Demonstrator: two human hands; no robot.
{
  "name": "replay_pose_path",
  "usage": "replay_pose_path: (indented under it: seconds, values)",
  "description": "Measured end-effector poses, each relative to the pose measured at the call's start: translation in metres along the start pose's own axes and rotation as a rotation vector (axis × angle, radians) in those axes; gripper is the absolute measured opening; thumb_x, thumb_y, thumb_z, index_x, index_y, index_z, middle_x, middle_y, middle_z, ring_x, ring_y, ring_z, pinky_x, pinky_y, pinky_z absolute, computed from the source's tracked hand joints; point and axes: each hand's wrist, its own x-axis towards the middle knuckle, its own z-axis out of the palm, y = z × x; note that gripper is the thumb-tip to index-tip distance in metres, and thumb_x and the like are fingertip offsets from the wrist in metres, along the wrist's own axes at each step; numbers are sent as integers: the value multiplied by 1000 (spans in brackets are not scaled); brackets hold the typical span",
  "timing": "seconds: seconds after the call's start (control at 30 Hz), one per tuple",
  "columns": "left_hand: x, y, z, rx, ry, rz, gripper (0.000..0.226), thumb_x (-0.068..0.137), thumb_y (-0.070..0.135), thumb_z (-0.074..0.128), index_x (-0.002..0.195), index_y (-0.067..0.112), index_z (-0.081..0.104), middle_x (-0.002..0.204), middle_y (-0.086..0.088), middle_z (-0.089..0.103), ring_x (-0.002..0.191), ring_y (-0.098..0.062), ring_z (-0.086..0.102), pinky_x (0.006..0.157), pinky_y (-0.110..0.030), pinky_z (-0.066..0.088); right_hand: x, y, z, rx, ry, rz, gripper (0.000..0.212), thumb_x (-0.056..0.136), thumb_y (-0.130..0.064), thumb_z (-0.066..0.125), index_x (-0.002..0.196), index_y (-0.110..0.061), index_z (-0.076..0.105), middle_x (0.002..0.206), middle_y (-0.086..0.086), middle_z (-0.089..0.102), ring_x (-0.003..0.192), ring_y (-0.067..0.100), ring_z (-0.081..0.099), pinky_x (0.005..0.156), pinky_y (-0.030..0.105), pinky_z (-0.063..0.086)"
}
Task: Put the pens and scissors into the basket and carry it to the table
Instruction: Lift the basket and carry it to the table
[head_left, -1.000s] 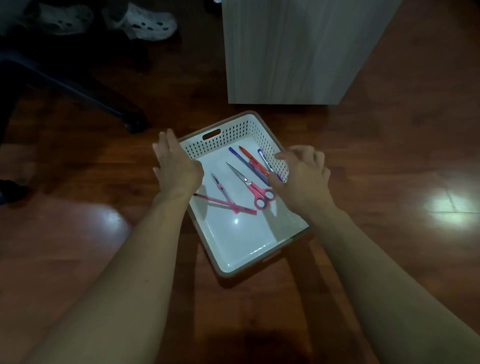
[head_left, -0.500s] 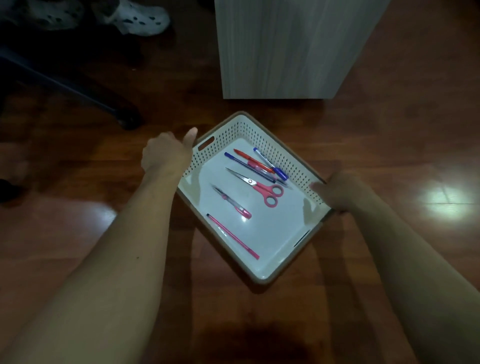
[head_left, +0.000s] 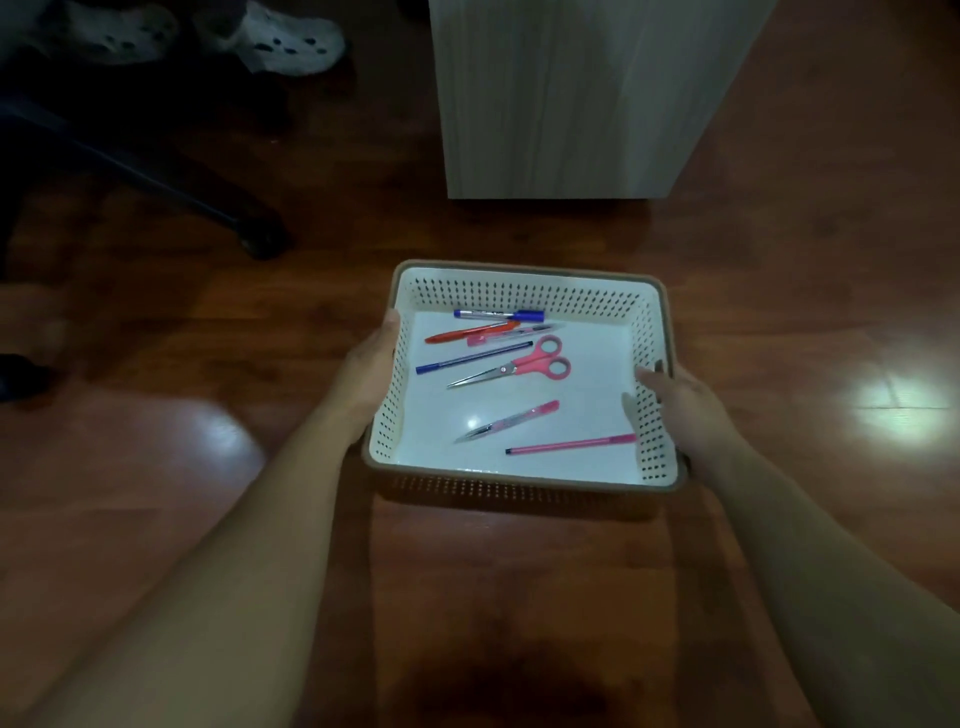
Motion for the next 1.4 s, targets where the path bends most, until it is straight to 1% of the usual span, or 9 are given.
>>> replay_pose_path:
  seconds: [0.23,0.33,0.4,0.5,0.63,0.8,1.1,1.3,1.4]
  values:
    - [-6,-11,-3,-286,-57,34,39,114,42,55,152,45,64,123,-2,87,109,-29,85,90,-50,68,2,1,2,117,10,89,31,106,-26,64,136,-29,69,110,5,84,81,25,85,66,38,66]
    - [-19,5,-8,-312,-58,65,42,113,39,57,155,48,61,126,-1,86,110,-26,85,84,-44,70,-10,-10,-5,136,7,87,29,105,-25,63,133,-30,69,106,6,85,80,26,85,72,44,69]
    - [-37,22,-16,-301,-50,73,43,114,38,57,155,50,60,126,-1,86,109,-26,85,81,-42,70,-29,-24,-15,166,12,85,21,107,-23,61,125,-31,70,95,2,86,73,21,84,57,36,67]
    - [-81,60,-34,-261,-23,87,42,113,41,57,152,54,61,126,2,86,111,-25,85,94,-50,68,-71,-56,-36,174,1,97,22,106,-25,60,125,-26,71,96,2,85,73,21,84,54,34,65]
    - [-164,129,-65,-204,39,58,40,110,49,58,148,63,60,123,6,86,108,-23,86,94,-53,67,-152,-125,-74,181,17,101,16,105,-24,60,115,-27,72,102,3,85,74,18,84,55,30,63]
    - [-302,258,-113,-230,46,20,40,113,40,56,151,53,63,120,7,87,103,-19,86,81,-38,71,-285,-260,-141,162,-16,101,30,105,-30,61,132,-31,72,110,3,84,78,18,84,58,32,63]
    - [-533,473,-226,-209,45,-31,43,113,42,55,154,56,59,122,6,87,105,-22,86,83,-41,71,-525,-484,-226,133,-13,108,27,107,-26,59,130,-30,72,97,-1,85,66,12,81,49,25,60]
    - [-633,564,-296,-217,21,-46,47,114,36,56,160,47,56,101,14,89,102,-19,85,66,-27,68,-649,-569,-236,146,1,123,37,107,-33,59,142,-28,66,115,6,81,85,23,81,52,26,61]
    - [-660,583,-321,-249,18,-41,46,113,33,57,158,45,59,103,12,89,104,-20,85,72,-30,71,-687,-592,-232,148,-6,115,32,108,-34,57,138,-31,66,111,2,81,85,23,83,56,31,63]
